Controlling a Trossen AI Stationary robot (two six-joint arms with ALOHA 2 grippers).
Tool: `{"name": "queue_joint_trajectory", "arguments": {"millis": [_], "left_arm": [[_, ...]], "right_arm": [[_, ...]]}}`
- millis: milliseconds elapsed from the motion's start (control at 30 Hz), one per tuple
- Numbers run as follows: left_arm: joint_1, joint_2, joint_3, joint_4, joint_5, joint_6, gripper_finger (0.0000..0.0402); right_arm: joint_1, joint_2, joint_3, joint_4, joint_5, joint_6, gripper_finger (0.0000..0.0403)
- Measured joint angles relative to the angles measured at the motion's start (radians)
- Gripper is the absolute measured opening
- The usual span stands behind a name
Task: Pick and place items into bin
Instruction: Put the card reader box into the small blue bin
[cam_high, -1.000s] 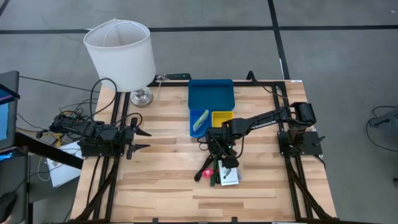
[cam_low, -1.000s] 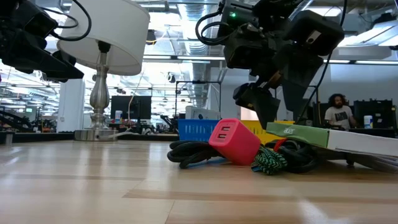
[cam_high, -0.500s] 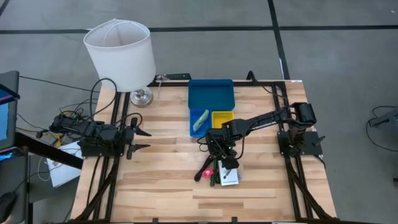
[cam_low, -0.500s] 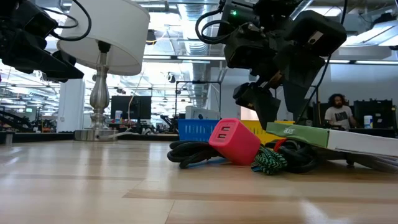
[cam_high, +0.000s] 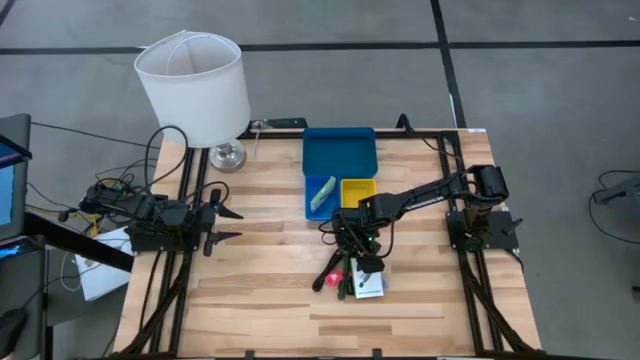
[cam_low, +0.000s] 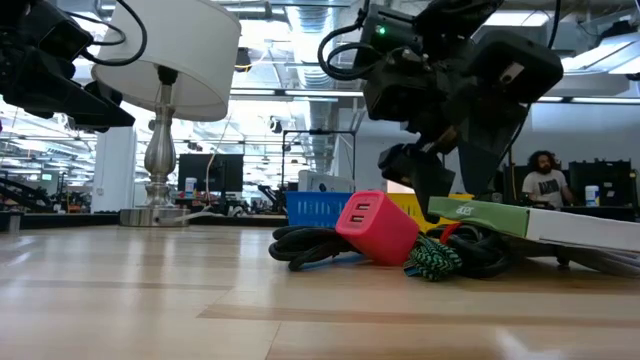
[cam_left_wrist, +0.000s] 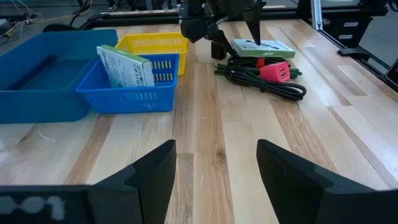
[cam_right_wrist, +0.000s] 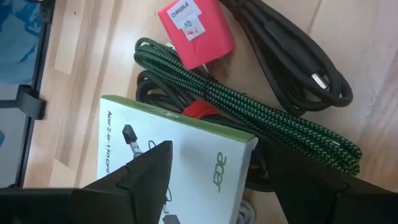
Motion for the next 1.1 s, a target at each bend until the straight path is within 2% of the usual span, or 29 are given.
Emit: {"name": "queue_joint_trajectory", "arguments": {"millis": [733,867,1100], "left_arm": [[0.0,0.0,0.0,0.002,0.0,0.0,0.0212],[0.0,0.0,0.0,0.003,0.0,0.0,0.0212],[0.0,0.0,0.0,0.003,0.0,0.0,0.0212]], "right_arm": [[0.021,0.031,0.002,0.027,0.012,0.005,0.0245],[0.022,0.031,0.002,0.035,0.013,0.003,0.022],[0.021,0.031,0.002,0.034,0.008,0.004,0.0139]]}}
